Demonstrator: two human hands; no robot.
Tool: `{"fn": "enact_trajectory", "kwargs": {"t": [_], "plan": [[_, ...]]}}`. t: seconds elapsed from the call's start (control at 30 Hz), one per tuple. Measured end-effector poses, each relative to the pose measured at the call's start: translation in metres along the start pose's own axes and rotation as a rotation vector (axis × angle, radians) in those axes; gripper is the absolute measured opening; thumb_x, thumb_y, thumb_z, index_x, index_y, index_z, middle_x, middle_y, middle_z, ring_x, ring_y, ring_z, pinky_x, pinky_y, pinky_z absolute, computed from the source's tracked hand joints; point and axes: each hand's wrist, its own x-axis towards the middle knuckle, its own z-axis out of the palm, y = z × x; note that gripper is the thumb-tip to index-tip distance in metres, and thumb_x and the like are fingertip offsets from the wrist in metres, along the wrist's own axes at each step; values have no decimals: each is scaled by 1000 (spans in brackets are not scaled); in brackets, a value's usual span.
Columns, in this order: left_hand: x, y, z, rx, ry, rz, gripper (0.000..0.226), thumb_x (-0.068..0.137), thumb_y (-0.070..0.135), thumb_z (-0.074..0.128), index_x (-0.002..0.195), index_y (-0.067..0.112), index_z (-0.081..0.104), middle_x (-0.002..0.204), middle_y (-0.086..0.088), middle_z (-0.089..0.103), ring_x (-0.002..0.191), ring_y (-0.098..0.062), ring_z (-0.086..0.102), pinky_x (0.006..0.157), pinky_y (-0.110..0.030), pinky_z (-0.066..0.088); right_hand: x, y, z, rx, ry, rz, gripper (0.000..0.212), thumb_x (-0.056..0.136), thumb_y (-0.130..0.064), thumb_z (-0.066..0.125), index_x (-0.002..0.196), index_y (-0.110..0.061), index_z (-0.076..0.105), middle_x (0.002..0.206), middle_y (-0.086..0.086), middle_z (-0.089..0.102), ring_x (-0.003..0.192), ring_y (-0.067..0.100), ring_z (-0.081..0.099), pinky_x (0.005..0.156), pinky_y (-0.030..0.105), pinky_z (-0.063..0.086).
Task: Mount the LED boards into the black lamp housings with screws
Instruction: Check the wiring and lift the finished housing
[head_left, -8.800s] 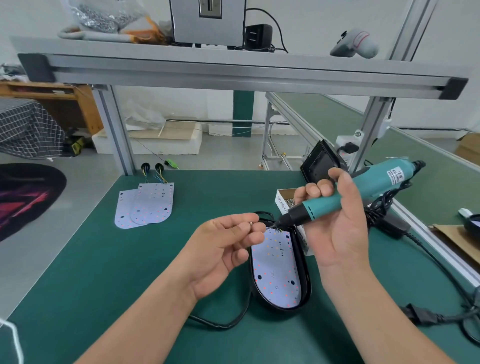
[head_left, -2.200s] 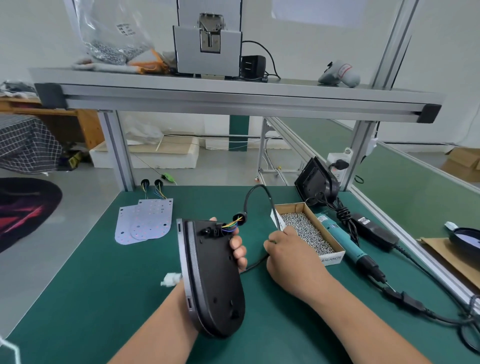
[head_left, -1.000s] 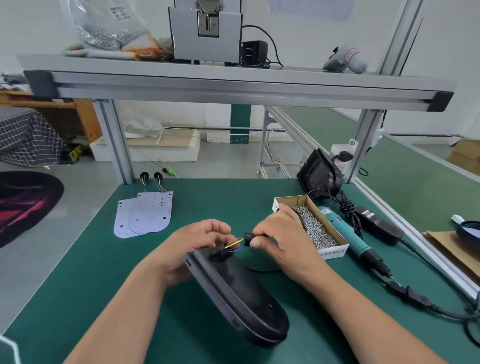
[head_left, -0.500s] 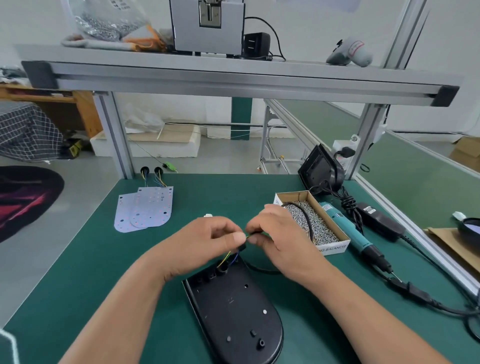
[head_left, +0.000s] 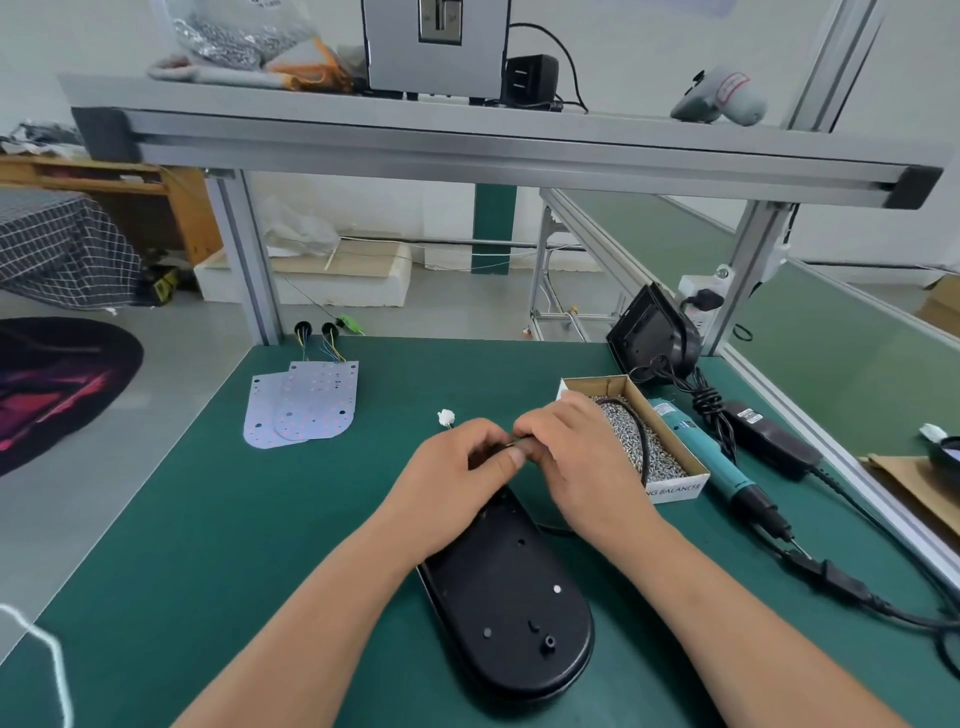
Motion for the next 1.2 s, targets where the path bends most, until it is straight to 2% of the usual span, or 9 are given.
{"fn": "enact_trajectory", "kwargs": {"t": [0.07, 0.2, 0.4, 0.6, 0.73, 0.83, 1.07, 1.13, 1.2], "plan": [[0, 1, 3, 11, 18, -15, 28, 88, 61, 62, 90, 33, 67, 69, 4, 63, 60, -6, 50, 63, -29, 45, 1, 1, 1, -26, 9, -9, 10, 99, -5, 63, 92, -9, 69, 82, 3, 61, 82, 30, 51, 78, 48, 43], [0, 5, 3, 99, 33, -35, 14, 92, 44, 58, 88, 31, 62, 63, 8, 55, 57, -10, 47, 62, -34, 43, 1, 1, 3, -17, 43, 1, 13, 96, 0, 70, 89, -12, 68, 79, -3, 60, 81, 27, 52, 81, 43, 43], [-2, 8, 0, 304, 26, -36, 14, 91, 36, 53, 81, 26, 55, 64, 8, 52, 60, -13, 43, 61, -34, 41, -1, 6, 9, 7, 85, 44, 22, 88, 10, 68, 83, -11, 67, 74, -5, 63, 77, 24, 49, 74, 44, 45], [-6, 3, -10, 249, -89, -42, 15, 90, 31, 55, 79, 20, 50, 68, 12, 48, 60, -7, 39, 59, -31, 36, -4, 7, 11, 48, 88, 92, 23, 101, -14, 53, 82, -13, 65, 76, -7, 64, 80, 23, 49, 77, 44, 45], [-5, -1, -14, 203, -125, -26, 12, 89, 29, 57, 81, 21, 54, 79, 6, 55, 68, -6, 44, 67, -33, 39, -5, 9, 11, 74, 77, 141, 18, 99, -11, 59, 82, -12, 66, 78, -7, 65, 84, 22, 49, 80, 42, 44], [-5, -6, -15, 190, -125, -20, 11, 90, 28, 59, 85, 19, 57, 90, -1, 60, 67, -5, 45, 66, -32, 39, -6, 10, 12, 84, 67, 174, 17, 99, -11, 61, 83, -12, 66, 78, -7, 66, 86, 25, 51, 80, 43, 45], [-6, -12, -16, 158, -131, -40, 11, 89, 35, 61, 88, 24, 61, 91, 3, 64, 62, -2, 45, 63, -29, 39, -7, 11, 12, 112, 61, 209, 14, 97, -14, 62, 85, -15, 68, 80, -11, 65, 90, 23, 52, 81, 44, 48], [-6, -12, -20, 129, -158, -47, 17, 88, 47, 61, 92, 32, 67, 94, 15, 68, 72, 3, 56, 69, -25, 42, -7, 14, 9, 125, 59, 221, 13, 99, -22, 60, 88, -22, 67, 82, -14, 64, 90, 20, 52, 80, 43, 48], [-6, -12, -27, 96, -170, -57, 26, 84, 57, 63, 104, 42, 71, 104, 24, 71, 96, 7, 65, 83, -22, 47, -7, 16, 6, 124, 66, 238, 13, 101, -29, 57, 90, -27, 64, 84, -16, 62, 90, 18, 52, 80, 43, 46]]}}
